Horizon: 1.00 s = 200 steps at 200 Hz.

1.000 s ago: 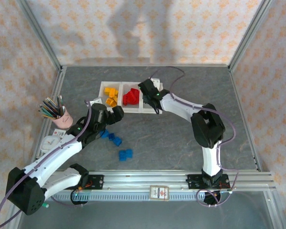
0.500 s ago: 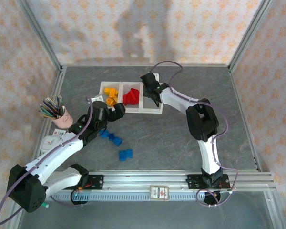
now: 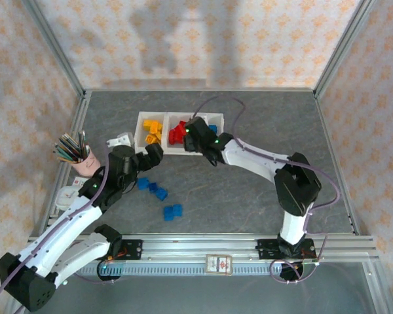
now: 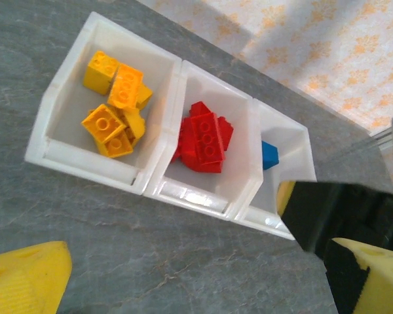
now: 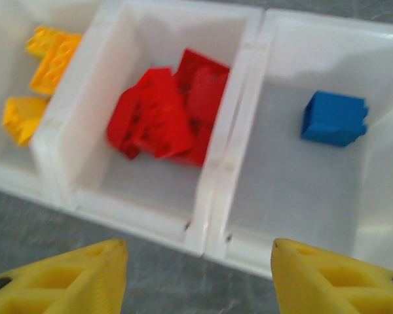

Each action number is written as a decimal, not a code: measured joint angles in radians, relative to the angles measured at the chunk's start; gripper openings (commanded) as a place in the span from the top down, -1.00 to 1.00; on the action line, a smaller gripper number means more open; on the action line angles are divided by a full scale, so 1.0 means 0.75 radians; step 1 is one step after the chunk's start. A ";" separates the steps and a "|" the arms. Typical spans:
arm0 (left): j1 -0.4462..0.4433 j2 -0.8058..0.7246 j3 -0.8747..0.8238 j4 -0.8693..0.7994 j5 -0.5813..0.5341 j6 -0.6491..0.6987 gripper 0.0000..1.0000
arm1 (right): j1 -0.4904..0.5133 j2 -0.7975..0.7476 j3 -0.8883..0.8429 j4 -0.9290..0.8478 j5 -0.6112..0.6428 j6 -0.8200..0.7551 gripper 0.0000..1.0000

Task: Sort the legos into containers by color
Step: Place the lego in the container, then pick up the lego from the bottom-center of the table.

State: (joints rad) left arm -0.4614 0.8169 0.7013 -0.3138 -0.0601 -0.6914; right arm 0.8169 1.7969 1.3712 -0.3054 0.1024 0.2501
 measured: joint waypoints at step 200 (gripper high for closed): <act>0.007 -0.354 -0.076 -0.403 -0.195 -0.234 -0.99 | 0.446 0.274 -0.030 0.145 -0.221 -0.008 -0.40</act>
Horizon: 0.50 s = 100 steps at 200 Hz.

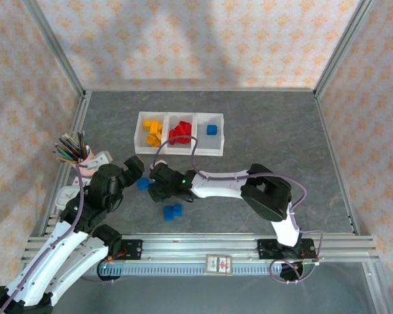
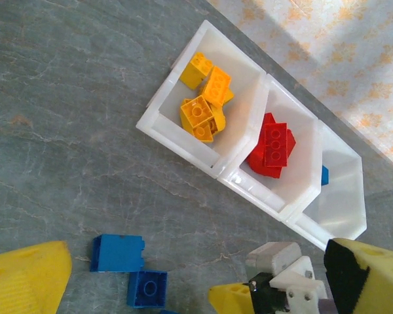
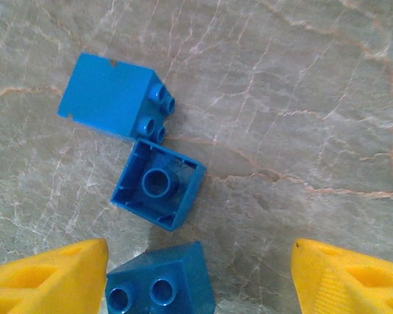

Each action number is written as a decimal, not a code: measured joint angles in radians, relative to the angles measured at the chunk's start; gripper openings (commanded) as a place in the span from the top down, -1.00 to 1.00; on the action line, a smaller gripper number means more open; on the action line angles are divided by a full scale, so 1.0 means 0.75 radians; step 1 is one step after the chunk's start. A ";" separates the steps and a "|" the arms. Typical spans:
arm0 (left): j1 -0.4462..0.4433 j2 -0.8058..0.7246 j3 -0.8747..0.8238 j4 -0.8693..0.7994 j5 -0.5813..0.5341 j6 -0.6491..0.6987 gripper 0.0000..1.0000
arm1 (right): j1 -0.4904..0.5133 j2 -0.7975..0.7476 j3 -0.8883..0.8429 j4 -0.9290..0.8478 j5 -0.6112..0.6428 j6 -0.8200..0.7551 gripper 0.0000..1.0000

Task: Sort the legos into containers by color
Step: Pick up the lego from the bottom-center of the table.

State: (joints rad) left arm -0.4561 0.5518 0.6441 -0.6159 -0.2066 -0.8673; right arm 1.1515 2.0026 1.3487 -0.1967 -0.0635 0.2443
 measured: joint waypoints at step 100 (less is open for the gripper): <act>0.000 -0.001 0.000 -0.024 -0.017 -0.006 -0.99 | 0.000 0.077 0.025 0.004 -0.051 -0.039 -0.25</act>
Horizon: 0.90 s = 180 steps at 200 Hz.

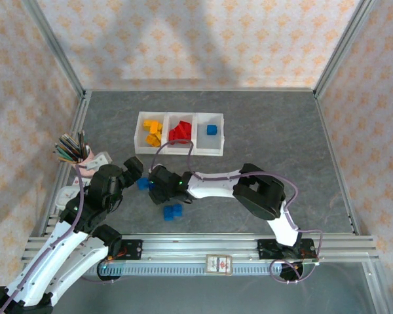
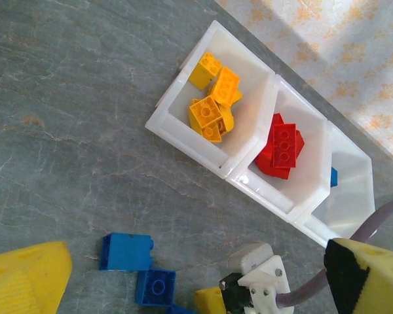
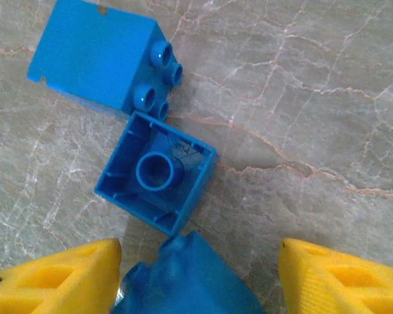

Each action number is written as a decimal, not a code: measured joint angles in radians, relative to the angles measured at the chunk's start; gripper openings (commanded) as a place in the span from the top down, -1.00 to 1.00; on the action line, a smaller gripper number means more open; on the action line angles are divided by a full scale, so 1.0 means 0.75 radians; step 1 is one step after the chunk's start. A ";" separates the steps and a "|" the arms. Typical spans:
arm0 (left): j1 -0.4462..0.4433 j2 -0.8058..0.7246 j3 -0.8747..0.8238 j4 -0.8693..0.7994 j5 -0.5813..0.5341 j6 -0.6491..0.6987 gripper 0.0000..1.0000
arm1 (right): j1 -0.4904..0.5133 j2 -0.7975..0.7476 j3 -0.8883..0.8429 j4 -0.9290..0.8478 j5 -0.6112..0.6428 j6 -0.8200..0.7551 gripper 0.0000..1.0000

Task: Sort the legos into containers by color
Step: Pick up the lego from the bottom-center of the table.

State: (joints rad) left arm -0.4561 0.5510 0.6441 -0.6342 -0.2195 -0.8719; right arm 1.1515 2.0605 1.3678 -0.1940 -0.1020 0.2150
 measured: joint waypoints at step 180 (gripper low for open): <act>0.000 0.006 0.000 -0.008 -0.003 -0.003 -0.99 | 0.000 -0.013 -0.015 -0.010 0.037 -0.044 0.41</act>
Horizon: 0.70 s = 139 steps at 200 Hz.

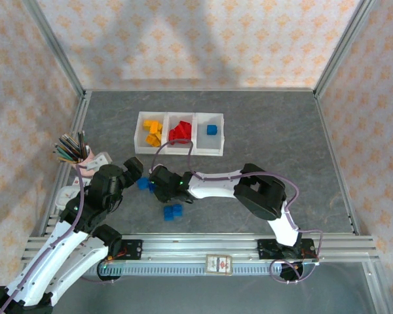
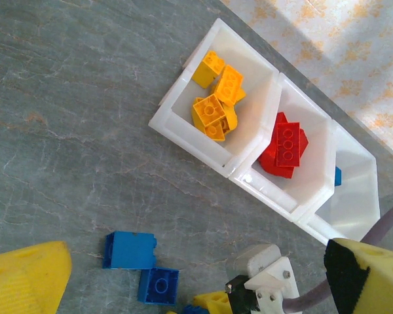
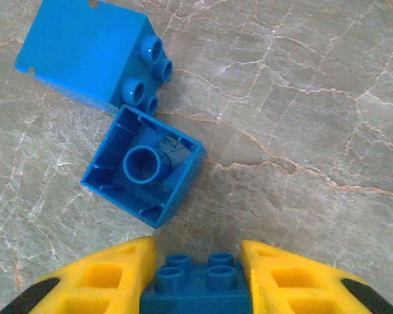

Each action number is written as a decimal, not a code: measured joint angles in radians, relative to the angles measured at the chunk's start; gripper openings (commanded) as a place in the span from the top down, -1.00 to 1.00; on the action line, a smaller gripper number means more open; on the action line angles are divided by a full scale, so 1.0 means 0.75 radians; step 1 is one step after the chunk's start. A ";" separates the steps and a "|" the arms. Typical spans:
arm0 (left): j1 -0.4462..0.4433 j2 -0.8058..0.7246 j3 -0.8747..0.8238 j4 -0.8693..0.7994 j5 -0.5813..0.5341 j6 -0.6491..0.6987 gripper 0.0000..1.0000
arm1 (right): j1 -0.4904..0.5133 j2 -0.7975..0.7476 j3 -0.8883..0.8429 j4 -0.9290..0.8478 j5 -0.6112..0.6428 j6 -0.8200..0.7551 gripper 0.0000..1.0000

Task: Sort the legos into containers by color
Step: Pick up the lego from the bottom-center of the table, then place the lego in the container.

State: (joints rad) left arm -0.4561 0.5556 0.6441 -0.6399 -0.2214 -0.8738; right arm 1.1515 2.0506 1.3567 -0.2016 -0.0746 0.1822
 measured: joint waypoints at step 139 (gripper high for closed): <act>0.000 0.117 0.013 0.095 0.055 0.037 -0.99 | -0.351 -0.320 -0.064 -0.066 -0.009 0.104 0.42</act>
State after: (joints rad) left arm -0.4561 0.6434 0.6537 -0.5690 -0.1799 -0.8463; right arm 0.8883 1.8103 1.3090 -0.2508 -0.0811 0.2600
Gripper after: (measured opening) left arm 0.996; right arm 0.324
